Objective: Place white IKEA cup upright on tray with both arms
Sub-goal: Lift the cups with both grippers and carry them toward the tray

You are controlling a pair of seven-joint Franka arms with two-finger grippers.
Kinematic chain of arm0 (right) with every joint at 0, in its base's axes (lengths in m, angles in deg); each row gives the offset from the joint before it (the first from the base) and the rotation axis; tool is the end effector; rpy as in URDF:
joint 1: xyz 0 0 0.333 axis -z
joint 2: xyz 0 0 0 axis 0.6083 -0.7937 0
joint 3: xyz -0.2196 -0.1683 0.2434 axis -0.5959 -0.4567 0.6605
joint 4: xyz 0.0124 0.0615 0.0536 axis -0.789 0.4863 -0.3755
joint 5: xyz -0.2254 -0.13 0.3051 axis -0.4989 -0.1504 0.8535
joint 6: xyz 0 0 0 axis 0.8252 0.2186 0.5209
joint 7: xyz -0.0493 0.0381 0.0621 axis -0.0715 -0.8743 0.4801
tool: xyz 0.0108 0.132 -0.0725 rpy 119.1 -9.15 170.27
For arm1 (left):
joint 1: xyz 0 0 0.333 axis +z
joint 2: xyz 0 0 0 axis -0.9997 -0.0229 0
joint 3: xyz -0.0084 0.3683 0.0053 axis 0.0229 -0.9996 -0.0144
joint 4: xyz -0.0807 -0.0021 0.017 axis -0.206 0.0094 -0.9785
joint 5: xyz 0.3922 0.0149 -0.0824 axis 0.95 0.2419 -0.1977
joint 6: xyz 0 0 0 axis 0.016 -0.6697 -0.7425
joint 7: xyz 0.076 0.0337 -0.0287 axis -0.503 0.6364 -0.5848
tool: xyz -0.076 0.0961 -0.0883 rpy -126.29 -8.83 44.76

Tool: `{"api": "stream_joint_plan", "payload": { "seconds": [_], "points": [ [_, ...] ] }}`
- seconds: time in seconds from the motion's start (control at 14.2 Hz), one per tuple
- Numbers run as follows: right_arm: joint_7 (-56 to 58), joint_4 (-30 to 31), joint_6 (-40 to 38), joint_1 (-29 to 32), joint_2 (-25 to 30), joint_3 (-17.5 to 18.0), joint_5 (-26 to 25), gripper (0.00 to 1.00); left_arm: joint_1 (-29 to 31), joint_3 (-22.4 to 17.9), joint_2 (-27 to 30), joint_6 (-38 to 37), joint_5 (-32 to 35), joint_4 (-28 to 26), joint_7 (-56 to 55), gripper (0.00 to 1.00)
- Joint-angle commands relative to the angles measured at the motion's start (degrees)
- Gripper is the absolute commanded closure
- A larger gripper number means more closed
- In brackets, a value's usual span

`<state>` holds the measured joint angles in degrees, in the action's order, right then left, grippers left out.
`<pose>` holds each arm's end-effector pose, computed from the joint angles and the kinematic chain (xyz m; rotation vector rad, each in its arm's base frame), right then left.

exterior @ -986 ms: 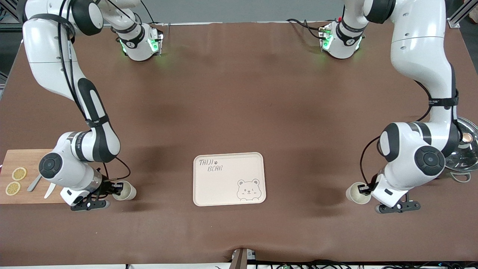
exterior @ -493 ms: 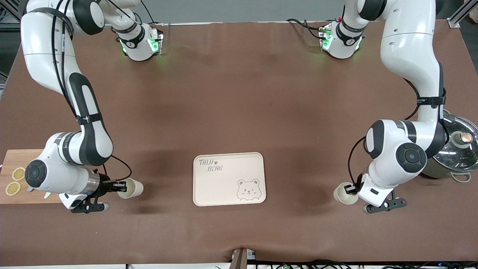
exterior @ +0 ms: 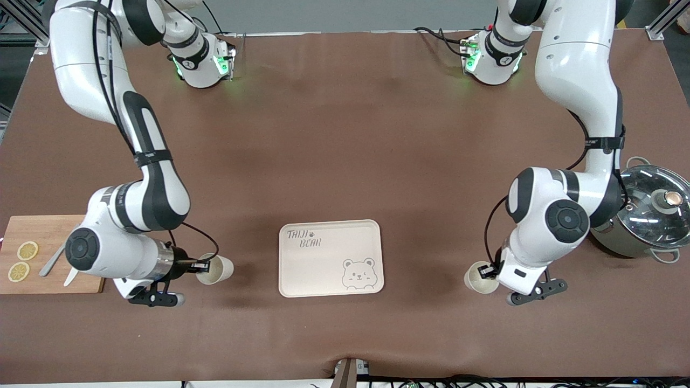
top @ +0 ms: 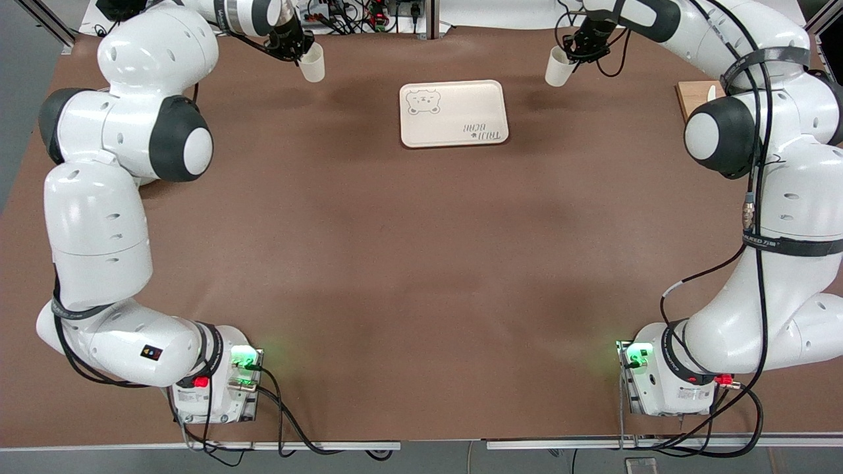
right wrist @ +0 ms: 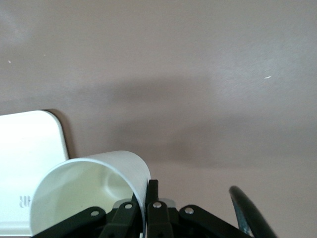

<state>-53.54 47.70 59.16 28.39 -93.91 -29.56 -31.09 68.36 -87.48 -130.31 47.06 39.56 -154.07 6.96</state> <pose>0.7841 0.1501 0.2957 -2.9590 0.1449 0.0630 0.7748 -0.1863 0.3128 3.0895 0.4462 0.2193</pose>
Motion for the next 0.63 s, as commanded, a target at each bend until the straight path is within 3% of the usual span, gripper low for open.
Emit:
{"api": "stream_joint_plan", "payload": {
  "seconds": [0.0, 0.56],
  "points": [
    [-5.3, -0.1, -0.9, -2.1, 0.8, -0.2, 0.5, 1.00, -1.7, -0.6, 1.2, -1.2, 0.0, -0.4, -3.7, 1.00],
    [-18.3, 0.0, 1.5, -9.2, 0.2, -0.4, 0.2, 1.00, -7.2, -0.6, 1.1, -1.2, -0.1, 0.8, -15.1, 1.00]
  ]
}}
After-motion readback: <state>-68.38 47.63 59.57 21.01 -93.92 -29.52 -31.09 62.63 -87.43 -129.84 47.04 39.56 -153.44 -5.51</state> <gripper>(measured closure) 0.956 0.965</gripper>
